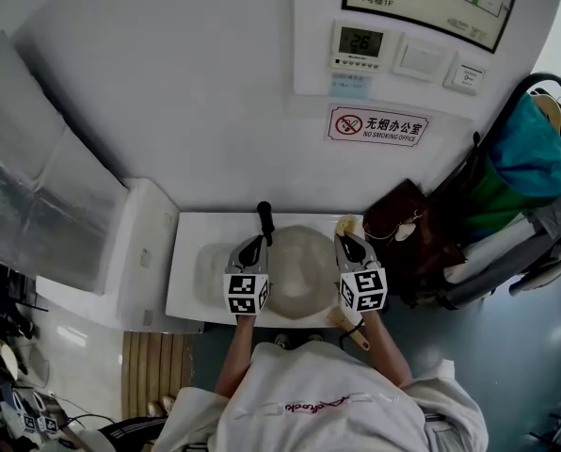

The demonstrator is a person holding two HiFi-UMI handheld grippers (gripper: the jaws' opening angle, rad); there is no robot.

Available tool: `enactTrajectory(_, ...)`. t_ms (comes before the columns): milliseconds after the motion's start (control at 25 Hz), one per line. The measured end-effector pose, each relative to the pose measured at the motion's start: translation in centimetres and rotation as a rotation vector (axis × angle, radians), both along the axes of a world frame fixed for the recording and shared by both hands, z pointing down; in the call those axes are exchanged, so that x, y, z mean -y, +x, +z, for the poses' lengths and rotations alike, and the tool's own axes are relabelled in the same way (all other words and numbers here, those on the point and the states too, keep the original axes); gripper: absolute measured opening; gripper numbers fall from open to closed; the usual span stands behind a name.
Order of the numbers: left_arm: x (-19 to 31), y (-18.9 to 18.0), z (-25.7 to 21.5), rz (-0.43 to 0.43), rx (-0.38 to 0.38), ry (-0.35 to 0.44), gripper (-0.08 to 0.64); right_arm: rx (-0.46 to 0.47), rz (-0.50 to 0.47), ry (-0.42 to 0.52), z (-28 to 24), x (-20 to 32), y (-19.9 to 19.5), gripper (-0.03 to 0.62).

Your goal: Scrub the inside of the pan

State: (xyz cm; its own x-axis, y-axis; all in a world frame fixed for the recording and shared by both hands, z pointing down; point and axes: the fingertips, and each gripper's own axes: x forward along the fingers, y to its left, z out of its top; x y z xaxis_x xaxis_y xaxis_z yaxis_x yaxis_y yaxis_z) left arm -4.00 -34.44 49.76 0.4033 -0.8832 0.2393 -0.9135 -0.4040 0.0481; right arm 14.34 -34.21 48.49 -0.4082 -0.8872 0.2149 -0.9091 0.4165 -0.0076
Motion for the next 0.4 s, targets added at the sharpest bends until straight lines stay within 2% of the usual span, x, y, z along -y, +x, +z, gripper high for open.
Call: enactTrajectory(400, -0.3, -0.2, -0.01, -0.002, 0.01, -0.005, 0.0, -0.002, -0.003, -0.001, -0.16, -0.09, -0.54, 0.023)
